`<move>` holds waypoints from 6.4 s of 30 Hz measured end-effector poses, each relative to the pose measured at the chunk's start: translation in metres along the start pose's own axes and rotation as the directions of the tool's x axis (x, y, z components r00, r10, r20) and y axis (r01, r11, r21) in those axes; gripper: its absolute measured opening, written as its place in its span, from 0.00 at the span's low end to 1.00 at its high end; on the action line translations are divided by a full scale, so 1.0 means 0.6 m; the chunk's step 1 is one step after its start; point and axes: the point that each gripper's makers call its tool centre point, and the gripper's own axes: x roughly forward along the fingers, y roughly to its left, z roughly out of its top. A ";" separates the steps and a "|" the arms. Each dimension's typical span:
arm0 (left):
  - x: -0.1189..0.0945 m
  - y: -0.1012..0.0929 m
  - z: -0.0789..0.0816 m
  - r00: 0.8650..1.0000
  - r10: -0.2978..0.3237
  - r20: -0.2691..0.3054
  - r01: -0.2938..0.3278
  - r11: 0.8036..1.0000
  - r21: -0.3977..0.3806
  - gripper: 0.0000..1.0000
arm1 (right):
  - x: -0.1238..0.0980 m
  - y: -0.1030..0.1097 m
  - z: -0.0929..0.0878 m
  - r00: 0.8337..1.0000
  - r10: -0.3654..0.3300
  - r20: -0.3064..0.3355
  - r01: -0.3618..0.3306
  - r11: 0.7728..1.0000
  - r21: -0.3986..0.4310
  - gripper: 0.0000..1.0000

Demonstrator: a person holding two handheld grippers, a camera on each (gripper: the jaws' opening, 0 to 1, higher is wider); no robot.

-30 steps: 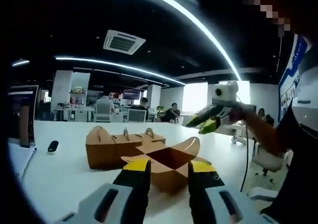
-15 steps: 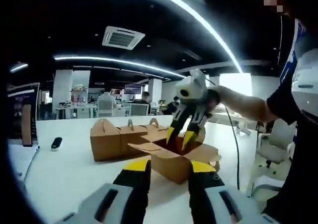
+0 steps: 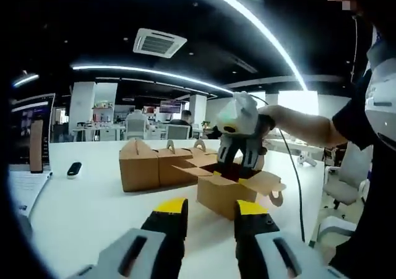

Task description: Pick up one paper box from the group, open the paper box, and remove the item inside

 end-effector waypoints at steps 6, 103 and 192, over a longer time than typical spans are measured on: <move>-0.004 0.018 -0.006 0.999 0.031 -0.011 -0.031 1.000 -0.005 0.31 | 0.008 -0.002 -0.003 1.000 0.015 -0.006 -0.015 1.000 -0.006 0.30; -0.024 -0.070 0.023 0.999 0.007 0.038 -0.008 1.000 0.030 0.31 | -0.347 0.184 -0.144 -0.021 -0.790 0.613 0.132 0.606 0.785 0.18; -0.032 -0.063 -0.024 1.000 -0.015 -0.023 0.014 0.998 -0.057 0.32 | -0.201 0.176 -0.143 0.383 -0.779 0.496 0.328 0.617 0.716 0.36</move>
